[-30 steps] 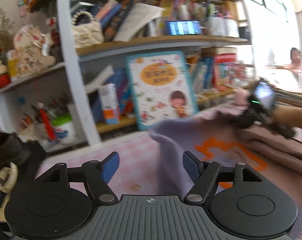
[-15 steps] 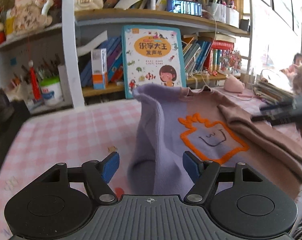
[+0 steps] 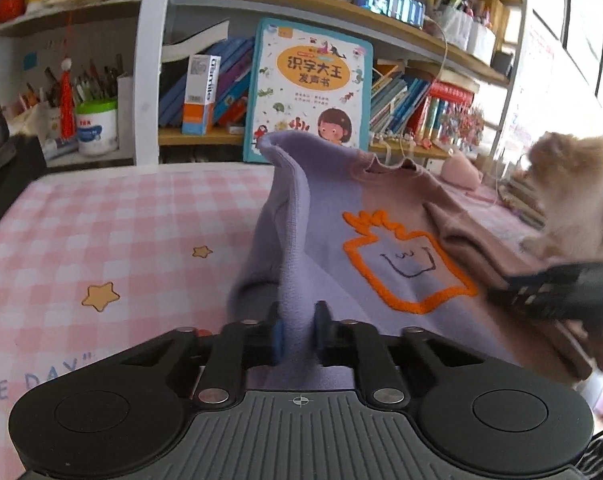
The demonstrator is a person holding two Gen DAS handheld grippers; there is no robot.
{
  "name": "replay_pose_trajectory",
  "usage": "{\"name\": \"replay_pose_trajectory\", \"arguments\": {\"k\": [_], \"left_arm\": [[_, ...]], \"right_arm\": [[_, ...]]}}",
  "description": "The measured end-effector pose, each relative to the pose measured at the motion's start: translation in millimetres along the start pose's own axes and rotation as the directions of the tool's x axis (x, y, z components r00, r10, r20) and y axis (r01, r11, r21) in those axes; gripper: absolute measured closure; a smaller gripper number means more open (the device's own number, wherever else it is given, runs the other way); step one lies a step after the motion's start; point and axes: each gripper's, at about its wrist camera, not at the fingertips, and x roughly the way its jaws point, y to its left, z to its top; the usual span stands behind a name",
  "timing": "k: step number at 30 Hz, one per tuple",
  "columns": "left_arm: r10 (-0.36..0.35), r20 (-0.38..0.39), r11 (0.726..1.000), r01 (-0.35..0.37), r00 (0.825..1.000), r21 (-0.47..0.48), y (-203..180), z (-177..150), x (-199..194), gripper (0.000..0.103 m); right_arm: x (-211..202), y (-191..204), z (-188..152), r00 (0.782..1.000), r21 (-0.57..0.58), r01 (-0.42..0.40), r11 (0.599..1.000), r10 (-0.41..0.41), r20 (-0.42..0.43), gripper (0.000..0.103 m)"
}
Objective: Fold clothes
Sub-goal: 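Pinch the lavender sleeve cuff with the left gripper and pull it outward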
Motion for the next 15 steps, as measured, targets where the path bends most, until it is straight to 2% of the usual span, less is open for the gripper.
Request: {"name": "replay_pose_trajectory", "arguments": {"k": [3,5,6,10,11,15], "left_arm": [[0.037,0.037,0.999,-0.037,0.999,0.002,11,9,-7,0.093],[0.113,0.086,0.993,-0.115,0.990,0.017,24,23,-13,0.094],[0.164,0.115,0.986,-0.168,0.980,0.021,33,31,-16,0.094],[0.345,0.191,0.933,-0.357,0.919,0.031,64,64,-15,0.099],[0.384,0.199,0.917,-0.398,0.901,0.033,71,70,-13,0.103],[0.534,0.187,0.837,-0.546,0.825,0.017,101,85,5,0.103]], "right_arm": [[0,4,-3,1.000,-0.027,0.015,1.000,-0.015,0.014,0.070],[0,4,-3,1.000,-0.025,0.015,1.000,-0.014,0.016,0.070],[1,3,-3,1.000,-0.024,0.014,1.000,-0.014,0.017,0.070],[0,4,-2,1.000,-0.022,0.016,1.000,-0.016,0.020,0.070],[0,5,-3,1.000,-0.023,0.019,1.000,-0.019,0.021,0.070],[0,5,-3,0.999,-0.023,0.023,0.999,-0.023,0.025,0.070]]}}
